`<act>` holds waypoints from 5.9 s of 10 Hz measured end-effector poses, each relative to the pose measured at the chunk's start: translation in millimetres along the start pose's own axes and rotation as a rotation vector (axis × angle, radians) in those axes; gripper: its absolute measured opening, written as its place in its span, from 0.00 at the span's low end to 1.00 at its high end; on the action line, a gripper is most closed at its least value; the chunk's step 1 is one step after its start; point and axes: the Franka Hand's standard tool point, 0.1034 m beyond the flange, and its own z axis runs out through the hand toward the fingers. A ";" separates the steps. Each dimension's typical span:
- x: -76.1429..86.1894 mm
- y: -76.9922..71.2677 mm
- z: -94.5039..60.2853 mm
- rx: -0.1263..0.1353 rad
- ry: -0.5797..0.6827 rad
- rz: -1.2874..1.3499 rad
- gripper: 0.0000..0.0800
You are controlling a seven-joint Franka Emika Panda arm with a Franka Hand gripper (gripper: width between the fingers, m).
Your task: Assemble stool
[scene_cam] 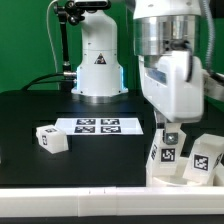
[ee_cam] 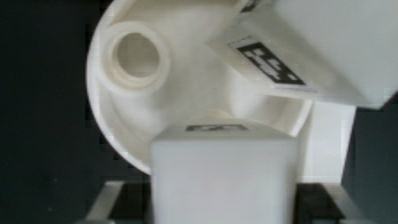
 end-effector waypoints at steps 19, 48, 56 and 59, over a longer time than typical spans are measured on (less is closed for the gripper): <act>-16.6 -13.9 -16.4 0.014 -0.001 -0.746 0.81; 9.6 -11.6 1.6 -0.086 0.093 -2.292 0.42; 10.7 -12.4 1.9 -0.033 0.109 -1.695 0.42; 4.7 -13.1 1.4 0.007 0.126 -1.415 0.42</act>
Offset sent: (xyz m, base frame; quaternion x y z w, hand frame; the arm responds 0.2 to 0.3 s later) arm -0.0126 -0.0031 -0.0005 -0.0015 -0.0437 0.2285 0.9725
